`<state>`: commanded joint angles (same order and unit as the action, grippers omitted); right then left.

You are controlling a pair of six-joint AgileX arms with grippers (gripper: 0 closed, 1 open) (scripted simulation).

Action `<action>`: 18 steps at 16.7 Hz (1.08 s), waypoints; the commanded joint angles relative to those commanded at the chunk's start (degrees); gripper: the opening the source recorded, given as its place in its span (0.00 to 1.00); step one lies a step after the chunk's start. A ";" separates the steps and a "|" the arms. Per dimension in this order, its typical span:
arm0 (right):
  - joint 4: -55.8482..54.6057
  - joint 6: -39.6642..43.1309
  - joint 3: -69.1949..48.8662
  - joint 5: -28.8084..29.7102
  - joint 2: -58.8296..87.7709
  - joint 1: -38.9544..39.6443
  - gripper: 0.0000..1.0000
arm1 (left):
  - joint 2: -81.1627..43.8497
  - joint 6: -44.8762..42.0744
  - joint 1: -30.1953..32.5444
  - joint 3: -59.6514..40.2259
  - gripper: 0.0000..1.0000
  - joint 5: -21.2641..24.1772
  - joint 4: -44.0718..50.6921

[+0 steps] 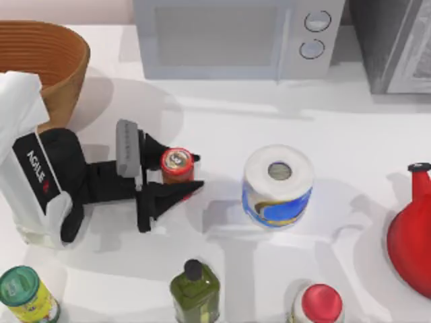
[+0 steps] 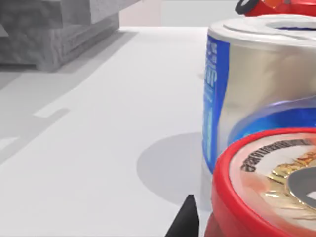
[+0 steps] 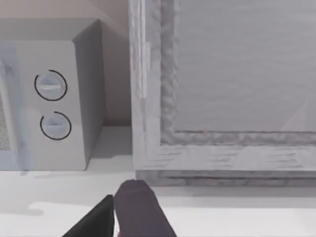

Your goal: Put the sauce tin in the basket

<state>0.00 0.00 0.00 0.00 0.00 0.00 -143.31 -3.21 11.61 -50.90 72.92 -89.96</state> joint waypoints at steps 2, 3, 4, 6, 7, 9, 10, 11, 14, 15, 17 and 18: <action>0.00 0.00 0.00 0.00 0.00 0.00 1.00 | 1.45 0.72 -0.39 0.49 0.00 -0.04 0.64; 0.00 0.00 0.00 0.00 0.00 0.00 1.00 | 2.87 1.36 -0.78 0.84 0.00 -0.04 1.35; 0.00 0.00 0.00 0.00 0.00 0.00 1.00 | 4.76 2.15 -1.30 1.16 0.00 0.00 2.37; 0.00 0.00 0.00 0.00 0.00 0.00 1.00 | 9.87 3.97 -2.60 1.48 0.00 0.25 5.52; 0.00 0.00 0.00 0.00 0.00 0.00 1.00 | 12.91 4.86 -3.43 1.40 0.00 0.46 7.64; 0.00 0.00 0.00 0.00 0.00 0.00 1.00 | 19.24 6.33 -5.76 0.52 0.00 0.97 12.73; 0.00 0.00 0.00 0.00 0.00 0.00 1.00 | 22.19 6.87 -7.39 -0.28 0.00 1.26 15.67; 0.00 0.00 0.00 0.00 0.00 0.00 1.00 | 24.79 7.22 -9.44 -1.32 0.00 1.56 18.88; 0.00 0.00 0.00 0.00 0.00 0.00 1.00 | 30.33 7.11 -17.52 -5.51 0.00 2.37 29.29; 0.00 0.00 0.00 0.00 0.00 0.00 1.00 | 31.57 6.66 -20.59 -7.21 0.00 2.60 32.77; 0.00 0.00 0.00 0.00 0.00 0.00 1.00 | 33.24 5.27 -26.93 -10.63 0.00 2.96 39.39; 0.00 0.00 0.00 0.00 0.00 0.00 1.00 | 33.71 4.40 -29.99 -12.21 0.00 3.07 42.39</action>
<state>0.00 0.00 0.00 0.00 0.00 0.00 -109.60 1.20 -18.38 -63.11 75.99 -47.57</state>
